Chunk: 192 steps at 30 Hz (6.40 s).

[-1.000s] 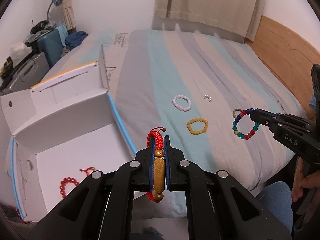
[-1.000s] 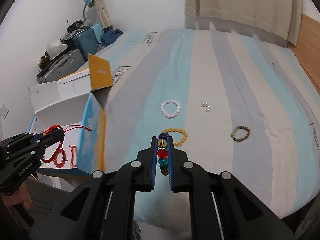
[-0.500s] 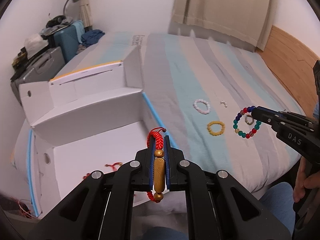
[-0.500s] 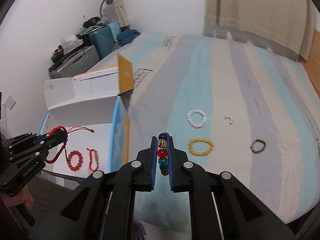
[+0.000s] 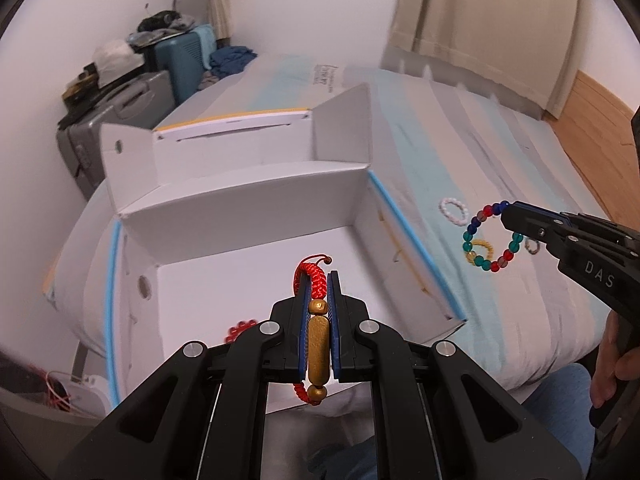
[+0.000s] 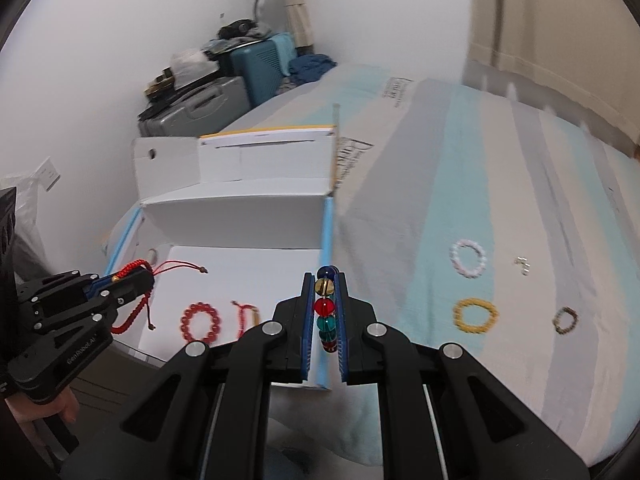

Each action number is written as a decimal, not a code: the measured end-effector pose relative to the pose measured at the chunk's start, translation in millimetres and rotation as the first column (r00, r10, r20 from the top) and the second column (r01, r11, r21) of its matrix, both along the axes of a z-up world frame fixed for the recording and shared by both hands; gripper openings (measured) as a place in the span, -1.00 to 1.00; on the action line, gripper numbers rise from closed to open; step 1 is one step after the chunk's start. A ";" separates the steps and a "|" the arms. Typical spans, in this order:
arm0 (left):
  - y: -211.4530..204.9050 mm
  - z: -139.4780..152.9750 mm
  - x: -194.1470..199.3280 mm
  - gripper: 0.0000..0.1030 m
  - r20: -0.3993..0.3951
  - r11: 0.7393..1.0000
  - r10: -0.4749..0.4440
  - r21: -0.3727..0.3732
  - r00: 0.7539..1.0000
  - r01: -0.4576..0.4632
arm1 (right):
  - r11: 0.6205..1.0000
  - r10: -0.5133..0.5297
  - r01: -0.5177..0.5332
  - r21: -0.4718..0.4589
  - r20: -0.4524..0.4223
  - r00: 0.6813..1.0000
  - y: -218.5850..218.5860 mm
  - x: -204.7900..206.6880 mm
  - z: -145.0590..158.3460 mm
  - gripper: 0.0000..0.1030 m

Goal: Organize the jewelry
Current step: 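Carry both held bracelets over the white cardboard box, then lower bracelets into the box and open both tools, then move both open tools back over the remaining bracelets on the bed, then grasp the brown wooden bead bracelet with right tool while left tool grasps yellow amber bracelet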

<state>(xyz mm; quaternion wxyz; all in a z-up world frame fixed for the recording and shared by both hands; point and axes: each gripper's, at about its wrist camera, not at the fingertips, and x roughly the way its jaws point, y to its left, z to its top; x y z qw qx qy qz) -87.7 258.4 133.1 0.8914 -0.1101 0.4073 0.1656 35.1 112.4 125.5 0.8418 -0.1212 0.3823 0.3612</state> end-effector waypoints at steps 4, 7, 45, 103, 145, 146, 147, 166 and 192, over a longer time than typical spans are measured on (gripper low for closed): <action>12.9 -4.3 -10.6 -0.87 -0.008 1.000 0.029 -0.005 1.000 -0.029 | 0.999 0.041 -0.041 -0.006 -0.008 0.999 24.0 -11.0 -5.7 -0.83; 22.5 -9.3 -18.1 -0.87 -0.014 0.999 0.049 -0.011 0.999 -0.049 | 0.998 0.064 -0.065 -0.017 -0.018 0.998 38.5 -16.7 -13.8 -0.83; 82.1 -101.6 -29.0 -0.86 -0.164 0.986 0.136 -0.075 0.977 -0.150 | 0.980 0.113 -0.134 -0.145 -0.144 0.983 109.2 -25.3 -115.2 -0.81; -158.3 -24.0 104.9 0.17 -0.042 0.983 -0.173 0.060 0.984 0.176 | 0.909 -0.413 0.387 0.156 0.210 0.886 -218.6 35.2 8.0 0.85; -215.9 -164.4 284.7 0.19 -0.114 0.956 -0.293 -0.056 0.949 0.289 | 0.834 -0.551 0.545 -0.081 -0.099 0.828 -298.0 243.3 -156.5 0.85; -217.0 -167.5 287.1 0.19 -0.121 0.955 -0.297 -0.055 0.947 0.292 | 0.839 -0.543 0.536 -0.094 -0.093 0.834 -296.7 245.4 -159.2 0.85; -219.0 -171.1 289.5 0.19 -0.126 0.953 -0.302 -0.052 0.945 0.298 | 0.842 -0.537 0.527 -0.112 -0.084 0.840 -294.4 248.0 -161.7 0.85; -220.2 -201.5 307.2 0.20 -0.181 0.947 -0.317 -0.008 0.931 0.321 | 0.874 -0.475 0.422 -0.241 -0.241 0.846 -276.8 292.1 -217.4 0.80; -211.9 -199.6 299.9 -0.64 -0.192 0.931 -0.365 -0.086 0.911 0.354 | 0.878 -0.445 0.405 -0.254 -0.129 0.886 -260.3 288.3 -214.2 -0.76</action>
